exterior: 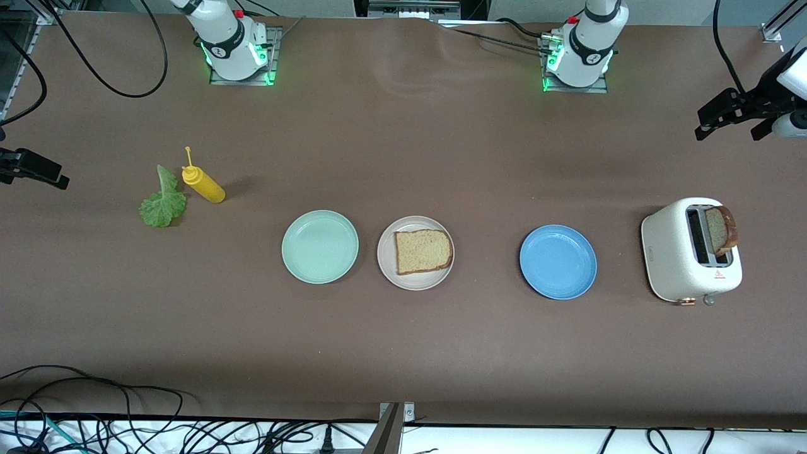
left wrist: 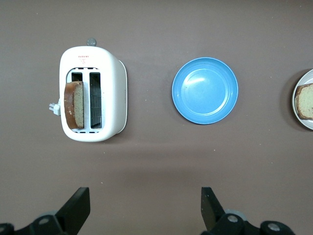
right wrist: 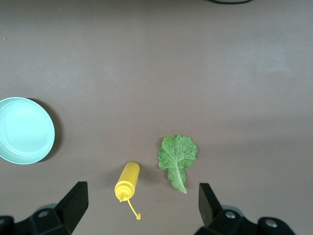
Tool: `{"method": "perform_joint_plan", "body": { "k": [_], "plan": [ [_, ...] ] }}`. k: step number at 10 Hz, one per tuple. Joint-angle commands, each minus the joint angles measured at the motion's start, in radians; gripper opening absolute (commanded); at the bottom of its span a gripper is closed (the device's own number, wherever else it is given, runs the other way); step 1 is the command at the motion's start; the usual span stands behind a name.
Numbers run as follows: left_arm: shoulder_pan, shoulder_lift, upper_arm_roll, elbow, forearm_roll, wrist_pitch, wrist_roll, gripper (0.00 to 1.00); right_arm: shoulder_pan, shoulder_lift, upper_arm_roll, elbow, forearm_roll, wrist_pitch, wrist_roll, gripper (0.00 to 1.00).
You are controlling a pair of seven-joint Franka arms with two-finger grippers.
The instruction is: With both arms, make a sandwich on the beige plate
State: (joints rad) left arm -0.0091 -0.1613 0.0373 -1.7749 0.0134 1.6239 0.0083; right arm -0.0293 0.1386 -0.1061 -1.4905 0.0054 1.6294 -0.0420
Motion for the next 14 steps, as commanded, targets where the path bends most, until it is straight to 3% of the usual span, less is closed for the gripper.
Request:
{"method": "perform_joint_plan", "body": {
  "k": [1, 11, 14],
  "plan": [
    [-0.014, 0.008, 0.009, 0.022, 0.017, -0.009, -0.011, 1.0, -0.007, -0.004, 0.002, 0.007, 0.019, -0.011, -0.015, 1.0],
    [-0.012, 0.011, 0.024, 0.02, 0.02, -0.104, -0.011, 1.0, -0.004, -0.002, 0.008, -0.002, 0.021, -0.008, -0.01, 1.0],
    [-0.012, 0.011, 0.024, 0.02, 0.019, -0.104, -0.011, 1.0, 0.002, 0.01, 0.011, -0.004, 0.136, -0.008, 0.008, 1.0]
  ]
}}
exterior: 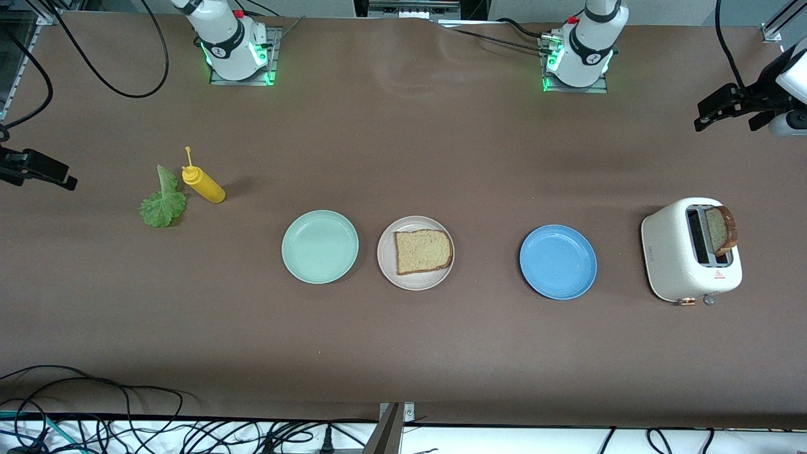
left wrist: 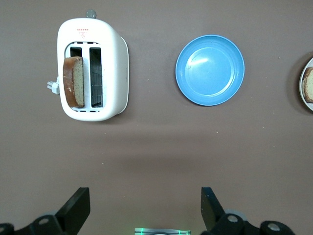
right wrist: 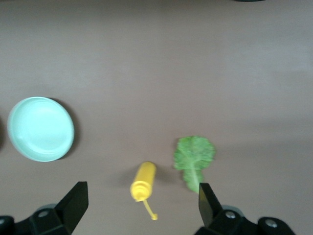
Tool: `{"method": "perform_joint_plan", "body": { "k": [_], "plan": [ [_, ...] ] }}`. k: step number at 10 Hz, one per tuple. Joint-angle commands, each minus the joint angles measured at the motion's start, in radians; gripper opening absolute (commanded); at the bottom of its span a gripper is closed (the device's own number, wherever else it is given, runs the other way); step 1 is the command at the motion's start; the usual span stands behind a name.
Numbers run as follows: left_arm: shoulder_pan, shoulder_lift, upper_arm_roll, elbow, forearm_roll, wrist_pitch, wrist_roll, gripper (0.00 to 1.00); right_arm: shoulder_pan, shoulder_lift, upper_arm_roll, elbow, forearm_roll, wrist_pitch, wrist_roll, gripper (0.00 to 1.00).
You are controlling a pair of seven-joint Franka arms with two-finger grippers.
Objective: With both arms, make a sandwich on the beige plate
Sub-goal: 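Reach the right gripper down to the green lettuce leaf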
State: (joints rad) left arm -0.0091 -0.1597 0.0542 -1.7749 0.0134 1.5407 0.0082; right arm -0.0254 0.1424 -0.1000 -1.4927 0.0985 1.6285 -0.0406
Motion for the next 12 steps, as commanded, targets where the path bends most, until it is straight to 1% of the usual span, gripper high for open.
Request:
{"method": "perform_joint_plan", "body": {
  "k": [1, 3, 5, 6, 7, 9, 10, 11, 12],
  "plan": [
    [-0.012, 0.009, 0.007, 0.02, 0.019, -0.021, -0.011, 1.0, -0.001, 0.02, 0.005, -0.007, 0.043, -0.007, 0.005, 1.0],
    [-0.012, 0.009, 0.007, 0.02, 0.019, -0.021, -0.011, 1.0, -0.004, 0.058, 0.003, -0.069, 0.023, 0.025, 0.001, 1.0],
    [-0.008, 0.015, 0.007, 0.02, 0.019, -0.021, -0.011, 1.0, -0.008, 0.075, -0.001, -0.165, -0.012, 0.083, 0.001, 1.0],
    [-0.003, 0.017, 0.007, 0.022, 0.019, -0.019, -0.011, 1.0, -0.008, 0.074, -0.001, -0.24, -0.061, 0.155, 0.001, 1.0],
    [0.009, 0.034, 0.007, 0.022, 0.016, -0.017, -0.01, 1.0, -0.01, 0.074, -0.003, -0.315, -0.091, 0.233, -0.002, 1.0],
    [0.009, 0.032, 0.006, 0.022, 0.016, -0.019, -0.01, 1.0, -0.01, 0.074, -0.007, -0.447, -0.129, 0.336, 0.001, 1.0],
    [0.009, 0.032, 0.006, 0.022, 0.016, -0.017, -0.01, 1.0, -0.01, 0.075, -0.026, -0.524, -0.173, 0.394, -0.005, 1.0],
    [0.009, 0.034, 0.006, 0.022, 0.016, -0.017, -0.01, 1.0, -0.011, 0.074, -0.046, -0.581, -0.196, 0.437, -0.015, 1.0],
    [0.011, 0.034, 0.007, 0.022, 0.016, -0.017, -0.01, 1.0, -0.011, 0.075, -0.067, -0.601, -0.197, 0.441, -0.047, 1.0]
  ]
}}
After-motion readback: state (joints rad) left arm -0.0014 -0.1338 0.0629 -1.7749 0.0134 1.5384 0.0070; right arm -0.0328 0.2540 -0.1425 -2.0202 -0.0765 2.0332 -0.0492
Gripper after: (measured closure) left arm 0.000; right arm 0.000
